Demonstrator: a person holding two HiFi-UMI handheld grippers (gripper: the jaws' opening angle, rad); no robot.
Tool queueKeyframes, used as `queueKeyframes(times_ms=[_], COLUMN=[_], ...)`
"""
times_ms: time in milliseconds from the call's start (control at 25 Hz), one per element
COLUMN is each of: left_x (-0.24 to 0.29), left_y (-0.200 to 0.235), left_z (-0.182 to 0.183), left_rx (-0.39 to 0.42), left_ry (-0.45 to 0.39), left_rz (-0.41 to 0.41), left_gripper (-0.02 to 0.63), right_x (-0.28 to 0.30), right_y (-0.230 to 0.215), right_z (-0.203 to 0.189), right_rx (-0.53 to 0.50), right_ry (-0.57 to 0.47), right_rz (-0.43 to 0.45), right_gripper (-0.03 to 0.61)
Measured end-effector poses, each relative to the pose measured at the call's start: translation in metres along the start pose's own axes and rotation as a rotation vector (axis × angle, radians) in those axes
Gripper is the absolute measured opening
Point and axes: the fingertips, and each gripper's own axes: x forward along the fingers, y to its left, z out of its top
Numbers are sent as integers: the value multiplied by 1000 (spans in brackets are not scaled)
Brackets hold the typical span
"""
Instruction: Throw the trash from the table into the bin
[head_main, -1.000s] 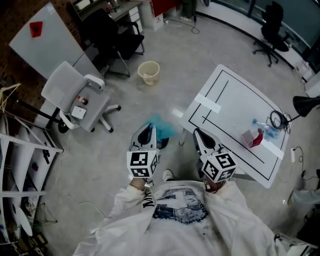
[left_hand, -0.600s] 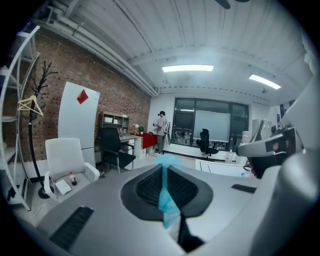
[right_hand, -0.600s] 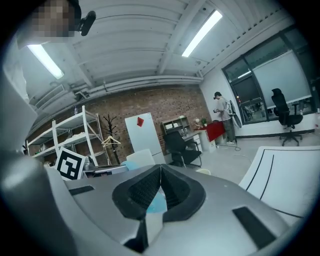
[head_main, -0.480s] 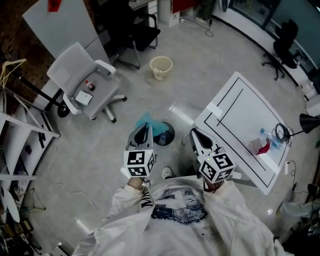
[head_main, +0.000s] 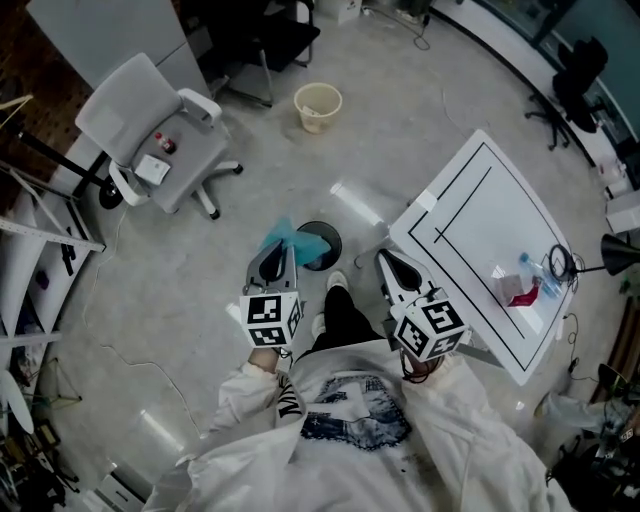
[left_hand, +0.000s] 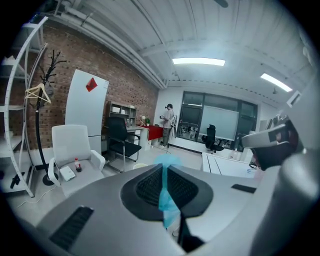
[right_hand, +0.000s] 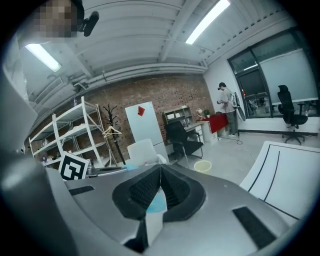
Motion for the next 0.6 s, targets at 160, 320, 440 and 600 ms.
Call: queueKeyframes(times_ms=[160,320,440,600], left_x=[18,41,56,82], left_y=[7,16,21,20], left_z=[-11,-21,-32,-43], left_rx=[4,5,-14,-10], left_ry=[39,72,105,130], left_rz=[4,16,16,10], left_gripper=[14,14,12,11], right_x=[25,53,72,99], right_y=[-8,-22,-24,-42], right_z=[-6,-13,-20,-38], right_rx=[4,19,38,29], right_ry=[31,45,34,87], right_rz=[18,40,91,82], right_gripper=[21,21,21,21])
